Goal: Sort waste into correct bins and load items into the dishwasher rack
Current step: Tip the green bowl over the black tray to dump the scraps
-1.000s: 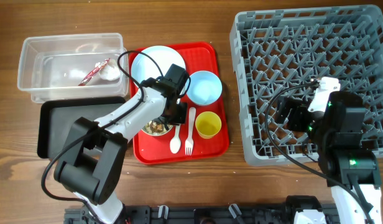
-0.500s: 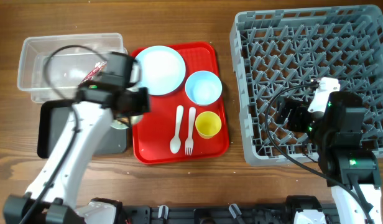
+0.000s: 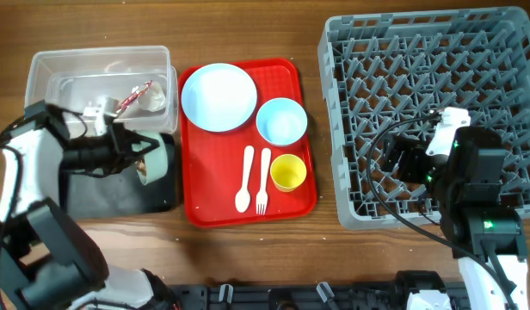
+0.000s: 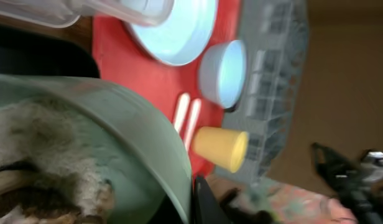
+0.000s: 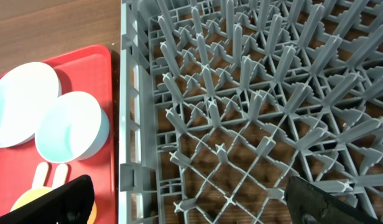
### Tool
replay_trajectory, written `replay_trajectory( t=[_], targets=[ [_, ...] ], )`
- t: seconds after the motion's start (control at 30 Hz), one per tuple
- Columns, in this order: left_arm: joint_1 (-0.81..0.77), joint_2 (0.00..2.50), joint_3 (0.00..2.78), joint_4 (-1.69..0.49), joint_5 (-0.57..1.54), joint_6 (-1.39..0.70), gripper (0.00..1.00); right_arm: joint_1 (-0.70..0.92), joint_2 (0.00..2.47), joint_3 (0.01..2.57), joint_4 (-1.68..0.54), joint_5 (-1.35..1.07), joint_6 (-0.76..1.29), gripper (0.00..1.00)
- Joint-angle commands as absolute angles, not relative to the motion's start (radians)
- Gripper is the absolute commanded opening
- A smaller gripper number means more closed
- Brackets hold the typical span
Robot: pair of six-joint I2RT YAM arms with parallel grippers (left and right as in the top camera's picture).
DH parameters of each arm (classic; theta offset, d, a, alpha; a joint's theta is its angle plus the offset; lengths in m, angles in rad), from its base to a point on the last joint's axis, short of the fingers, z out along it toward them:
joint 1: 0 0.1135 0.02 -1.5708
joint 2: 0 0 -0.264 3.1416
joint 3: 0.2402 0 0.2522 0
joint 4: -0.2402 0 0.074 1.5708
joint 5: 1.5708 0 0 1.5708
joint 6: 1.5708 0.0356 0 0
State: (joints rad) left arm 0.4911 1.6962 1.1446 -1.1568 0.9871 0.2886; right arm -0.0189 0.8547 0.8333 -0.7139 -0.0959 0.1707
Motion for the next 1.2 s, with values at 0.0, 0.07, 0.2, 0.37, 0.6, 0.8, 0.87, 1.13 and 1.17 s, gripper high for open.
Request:
replay_trajectory(
  t=[0.0, 0.07, 0.2, 0.37, 0.6, 0.8, 0.87, 1.13, 1.17],
  targets=[
    [0.59, 1.795, 1.143, -1.202, 1.213, 0.391, 0.04, -0.019, 0.86, 0.854, -0.712, -0.082, 0.157, 1.0],
    [0.632, 1.849, 1.143, -1.247, 1.269, 0.424, 0.04, -0.019, 0.86, 0.854, -0.712, -0.082, 0.157, 1.0],
    [0.662, 1.88, 1.143, -1.312, 1.304, 0.461, 0.04, -0.019, 0.86, 0.854, -0.712, -0.082, 0.157, 1.0],
    [0.667, 1.88, 1.143, -1.394, 1.372, 0.461, 0.04, -0.019, 0.86, 0.854, -0.712, -0.082, 0.157, 1.0],
    [0.694, 1.88, 1.143, -1.474, 1.469, 0.46, 0.04, -0.019, 0.86, 0.854, -0.717, -0.082, 0.157, 1.0],
    [0.729, 1.88, 1.143, -1.481, 1.477, 0.486, 0.04, -0.019, 0.86, 0.854, -0.719, -0.082, 0.157, 1.0],
    [0.729, 1.88, 1.143, -1.482, 1.477, 0.494, 0.04, -0.019, 0.86, 0.854, -0.719, -0.082, 0.157, 1.0],
    [0.73, 1.88, 1.143, -1.604, 1.537, 0.494, 0.04, -0.019, 0.86, 0.854, -0.72, -0.082, 0.157, 1.0],
    [0.73, 1.88, 1.143, -1.59, 1.536, 0.494, 0.04, -0.019, 0.86, 0.854, -0.72, -0.082, 0.157, 1.0]
  ],
)
